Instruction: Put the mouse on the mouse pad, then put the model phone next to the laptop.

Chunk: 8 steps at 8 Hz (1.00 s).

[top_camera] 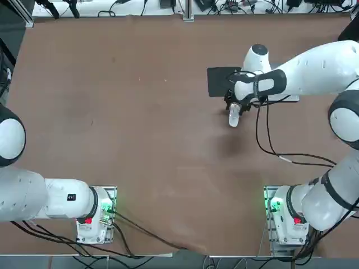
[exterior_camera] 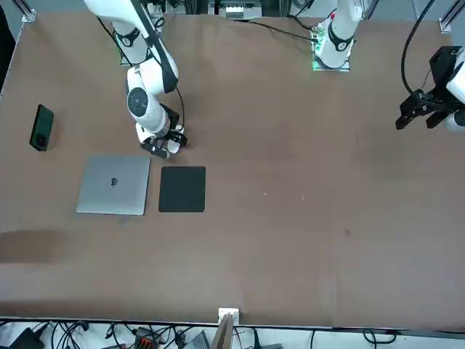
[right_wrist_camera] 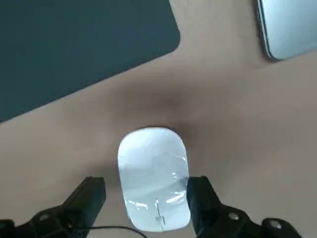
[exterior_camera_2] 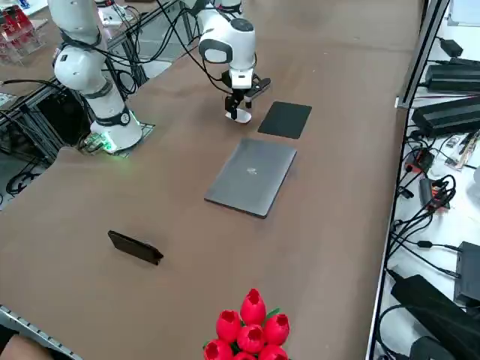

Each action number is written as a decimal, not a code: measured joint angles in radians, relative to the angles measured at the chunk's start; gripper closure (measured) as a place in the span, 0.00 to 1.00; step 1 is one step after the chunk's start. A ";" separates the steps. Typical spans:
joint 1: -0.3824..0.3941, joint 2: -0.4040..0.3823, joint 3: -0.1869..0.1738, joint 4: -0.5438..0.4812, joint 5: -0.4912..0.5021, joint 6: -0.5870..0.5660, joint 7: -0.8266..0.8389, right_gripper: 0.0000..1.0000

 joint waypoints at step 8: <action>0.000 0.002 -0.001 -0.001 0.000 -0.030 0.000 0.00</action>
